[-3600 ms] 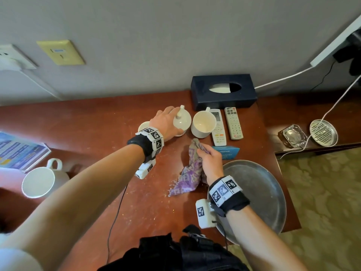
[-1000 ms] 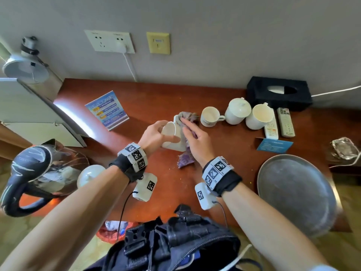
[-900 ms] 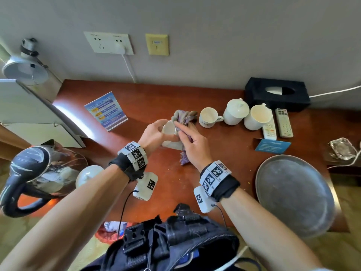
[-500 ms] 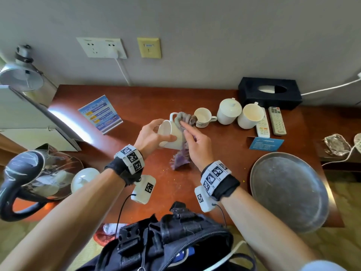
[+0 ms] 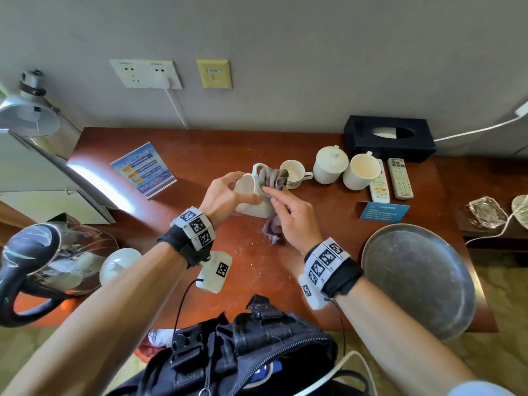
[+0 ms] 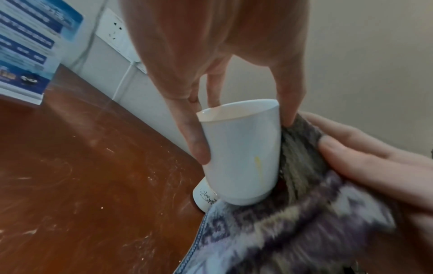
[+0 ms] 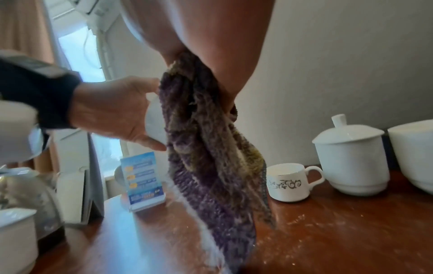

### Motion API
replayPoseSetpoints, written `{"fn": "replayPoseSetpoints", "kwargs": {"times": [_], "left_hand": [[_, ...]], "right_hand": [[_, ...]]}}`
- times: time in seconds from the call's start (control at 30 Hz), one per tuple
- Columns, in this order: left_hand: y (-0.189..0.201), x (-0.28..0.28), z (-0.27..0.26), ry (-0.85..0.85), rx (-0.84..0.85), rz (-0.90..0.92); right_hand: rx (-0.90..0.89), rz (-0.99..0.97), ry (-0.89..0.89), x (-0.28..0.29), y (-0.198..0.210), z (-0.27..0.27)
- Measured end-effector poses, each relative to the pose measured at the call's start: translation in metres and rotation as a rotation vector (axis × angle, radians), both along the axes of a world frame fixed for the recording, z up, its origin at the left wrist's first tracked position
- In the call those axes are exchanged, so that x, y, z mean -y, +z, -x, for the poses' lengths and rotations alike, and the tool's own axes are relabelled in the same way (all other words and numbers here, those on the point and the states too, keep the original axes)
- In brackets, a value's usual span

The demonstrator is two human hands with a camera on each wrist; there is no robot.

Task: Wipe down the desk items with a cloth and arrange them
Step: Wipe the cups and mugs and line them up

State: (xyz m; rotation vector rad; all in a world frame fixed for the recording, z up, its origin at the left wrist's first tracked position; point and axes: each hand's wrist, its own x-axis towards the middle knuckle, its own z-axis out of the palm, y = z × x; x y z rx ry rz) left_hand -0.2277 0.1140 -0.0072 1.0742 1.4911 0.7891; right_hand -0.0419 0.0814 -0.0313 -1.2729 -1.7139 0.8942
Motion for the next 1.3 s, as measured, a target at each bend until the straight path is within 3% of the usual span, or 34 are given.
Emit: {"fn": "replayPoseSetpoints", "kwargs": {"times": [0.13,0.23,0.33,0.4,0.5,0.57,0.7,0.93,1.13,1.3], "left_hand": [[0.002,-0.004,-0.002,-0.017,0.015,0.019],[0.002,-0.001,-0.009,-0.039,0.035,0.038],[0.004,-0.003,-0.01,-0.014,0.064,0.056],[0.006,-0.005,-0.009,-0.008,0.079,0.074],[0.009,-0.005,-0.009,0.004,0.093,0.084],[0.01,-0.005,-0.008,0.011,0.115,0.085],[0.008,0.003,-0.013,-0.06,0.108,0.098],[0.011,0.014,-0.008,-0.184,0.113,0.114],[0.012,0.016,-0.013,-0.155,0.112,0.095],[0.017,0.019,-0.014,-0.128,0.147,0.059]], "right_hand": [[-0.034,-0.015,0.03,0.0,-0.003,-0.003],[-0.25,0.268,-0.048,-0.012,0.013,0.005],[-0.566,0.534,0.014,-0.022,0.019,0.002],[-0.48,0.537,0.071,-0.024,0.023,-0.006],[-0.164,0.403,0.08,-0.025,0.023,-0.013],[-0.098,0.342,0.024,-0.025,0.019,-0.014],[-0.148,0.421,-0.127,-0.026,0.011,-0.004],[-0.303,0.356,-0.069,-0.022,0.007,0.006],[-0.268,0.218,-0.059,-0.017,0.013,0.014],[-0.056,0.037,-0.123,-0.015,0.012,0.008]]}}
